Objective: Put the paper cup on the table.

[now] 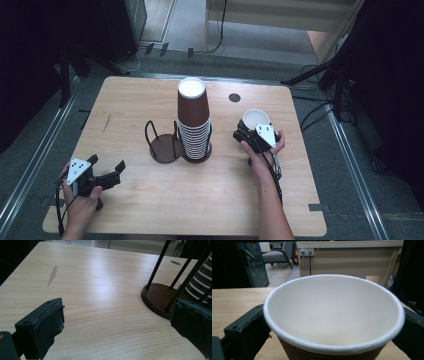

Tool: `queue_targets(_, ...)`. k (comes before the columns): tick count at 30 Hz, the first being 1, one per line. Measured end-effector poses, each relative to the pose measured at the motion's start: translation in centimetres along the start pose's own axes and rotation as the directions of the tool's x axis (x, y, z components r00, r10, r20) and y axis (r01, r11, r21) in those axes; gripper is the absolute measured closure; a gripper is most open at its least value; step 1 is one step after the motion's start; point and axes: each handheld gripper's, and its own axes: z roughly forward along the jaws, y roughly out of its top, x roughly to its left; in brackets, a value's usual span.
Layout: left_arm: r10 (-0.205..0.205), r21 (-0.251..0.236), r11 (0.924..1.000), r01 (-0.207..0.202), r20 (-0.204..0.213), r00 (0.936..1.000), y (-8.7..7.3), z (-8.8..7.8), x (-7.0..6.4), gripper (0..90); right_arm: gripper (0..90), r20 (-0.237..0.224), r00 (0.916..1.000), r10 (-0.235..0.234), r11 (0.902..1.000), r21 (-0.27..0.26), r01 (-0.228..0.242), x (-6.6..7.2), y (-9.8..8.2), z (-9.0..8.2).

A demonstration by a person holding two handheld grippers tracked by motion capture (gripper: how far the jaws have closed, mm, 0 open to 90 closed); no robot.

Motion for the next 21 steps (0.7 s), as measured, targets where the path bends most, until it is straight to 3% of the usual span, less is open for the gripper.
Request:
queue_targets(9, 0.001, 0.001, 1.0000, -0.001, -0.001, 1.0000, 0.0, 0.0, 0.0, 0.0, 0.0, -0.015, 0.9998, 0.014, 0.9999, 0.003, -0.014, -0.5, 0.8, -0.8)
queue_targets(21, 0.002, 0.003, 1.0000, -0.002, -0.002, 1.0000, 0.0, 0.0, 0.0, 0.0, 0.0, -0.068, 0.9975, 0.020, 0.9995, -0.024, -0.022, -1.1, 1.3, -2.5)
